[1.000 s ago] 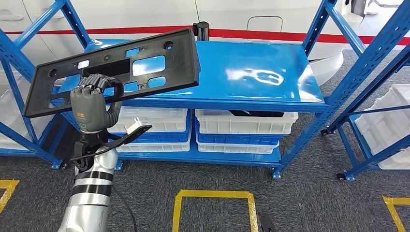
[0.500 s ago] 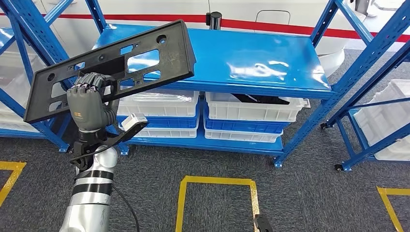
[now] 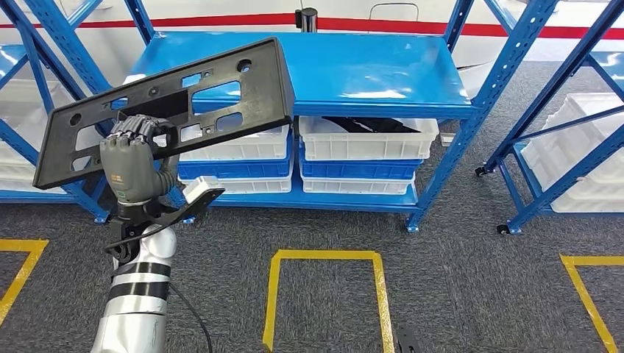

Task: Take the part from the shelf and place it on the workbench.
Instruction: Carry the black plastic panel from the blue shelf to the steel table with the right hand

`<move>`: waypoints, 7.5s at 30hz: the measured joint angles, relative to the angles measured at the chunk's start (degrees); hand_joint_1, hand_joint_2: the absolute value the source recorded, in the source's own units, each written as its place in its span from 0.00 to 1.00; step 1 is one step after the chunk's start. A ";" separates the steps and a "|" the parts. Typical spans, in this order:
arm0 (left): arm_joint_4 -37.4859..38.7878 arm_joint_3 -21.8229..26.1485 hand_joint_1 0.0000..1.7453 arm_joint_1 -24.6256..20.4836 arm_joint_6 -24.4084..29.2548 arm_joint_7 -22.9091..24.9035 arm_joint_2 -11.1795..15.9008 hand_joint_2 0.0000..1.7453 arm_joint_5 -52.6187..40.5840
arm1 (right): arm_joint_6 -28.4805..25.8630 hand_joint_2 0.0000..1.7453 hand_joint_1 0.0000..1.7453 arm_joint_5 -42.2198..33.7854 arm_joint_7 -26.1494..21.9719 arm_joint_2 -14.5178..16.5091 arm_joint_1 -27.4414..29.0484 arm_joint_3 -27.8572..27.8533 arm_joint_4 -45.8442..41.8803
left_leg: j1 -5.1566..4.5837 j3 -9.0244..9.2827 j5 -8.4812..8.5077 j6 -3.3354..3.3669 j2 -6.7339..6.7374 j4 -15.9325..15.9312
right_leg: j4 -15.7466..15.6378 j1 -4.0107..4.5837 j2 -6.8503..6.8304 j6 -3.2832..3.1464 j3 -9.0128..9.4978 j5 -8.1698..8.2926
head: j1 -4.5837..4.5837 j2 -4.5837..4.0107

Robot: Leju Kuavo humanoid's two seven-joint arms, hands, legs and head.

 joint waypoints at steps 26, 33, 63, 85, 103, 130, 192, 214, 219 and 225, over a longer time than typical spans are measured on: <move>-1.37 -0.37 1.00 0.98 0.01 -0.34 0.32 1.00 2.32 | 0.97 1.00 0.00 -3.10 -3.59 -0.14 0.08 -0.64 -0.05 | -0.59 2.93 10.98 1.52 -0.14 -12.94 | -0.23 1.39 -0.01 0.23 3.30 -3.41 | 0.70 0.00; -2.24 -1.04 1.00 3.32 0.00 -0.49 1.58 1.00 2.95 | 2.37 1.00 0.00 -4.94 -7.30 0.09 0.05 -1.70 -0.04 | 0.20 2.42 1.01 -0.21 -0.38 2.76 | -0.21 0.75 -0.14 -0.45 -1.64 1.44 | 0.06 0.00; -7.02 -0.68 1.00 6.59 0.00 -1.72 3.30 1.00 3.65 | 1.75 1.00 0.00 -6.96 -10.55 1.04 -1.50 -2.51 -0.13 | 0.26 2.00 -1.38 -0.48 -0.41 3.50 | 0.63 0.79 0.53 -0.74 -2.67 2.03 | 0.33 0.00; -6.72 -3.55 1.00 3.18 0.00 0.27 5.57 1.00 3.37 | 1.68 1.00 0.00 -8.66 -10.33 1.81 -3.31 -2.58 -0.17 | -0.17 3.95 11.80 1.11 0.43 -14.40 | -0.31 0.57 0.65 2.18 3.99 -4.48 | 1.27 0.00; -7.40 -7.47 1.00 0.44 -0.02 3.69 8.06 1.00 3.91 | 1.16 1.00 0.00 -9.10 -9.08 2.05 -2.66 -2.62 -0.15 | -0.54 12.71 1.78 2.41 -0.25 -13.07 | 1.99 0.43 0.36 2.08 -7.08 3.90 | 0.68 0.00; -7.21 -8.18 1.00 -0.39 -0.02 3.75 8.37 1.00 3.53 | 0.97 1.00 0.00 -9.67 -9.08 2.23 -3.28 -2.67 -0.24 | -0.03 1.30 5.15 -0.03 0.05 -5.16 | -0.51 1.12 0.13 -1.03 1.17 -0.98 | 0.72 0.00; -5.93 -7.89 1.00 -0.52 0.00 4.86 9.54 1.00 2.29 | -1.36 0.00 0.00 -6.01 -8.92 2.25 -1.71 0.90 -0.31 | 1.00 8.51 6.89 1.88 -3.04 -14.60 | 13.38 -0.77 0.24 2.88 -7.64 -4.53 | 0.89 0.00; -6.03 -7.86 1.00 -1.00 0.01 4.79 10.28 1.00 1.69 | -1.59 0.00 0.00 -6.02 -8.18 2.29 -1.27 1.62 -0.28 | -0.85 8.34 5.33 1.64 3.35 -12.78 | 1.51 1.50 -7.65 0.58 -0.56 -1.10 | 0.49 0.00; -6.12 -7.82 1.00 -1.25 0.01 4.79 10.16 1.00 1.61 | -1.86 0.00 0.00 -5.99 -8.03 2.20 -1.09 1.71 -0.28 | -0.42 8.02 6.18 2.91 -0.99 -13.31 | 14.06 1.01 -0.79 0.40 -6.51 -6.81 | 0.85 0.00; -6.10 -7.75 1.00 -1.05 0.00 4.79 10.10 1.00 1.61 | -2.04 0.00 0.00 -6.00 -7.75 1.95 -0.96 1.73 -0.28 | -0.40 7.75 6.70 2.39 -6.30 -13.23 | 5.41 0.56 2.76 1.79 -3.71 -1.47 | 0.92 0.00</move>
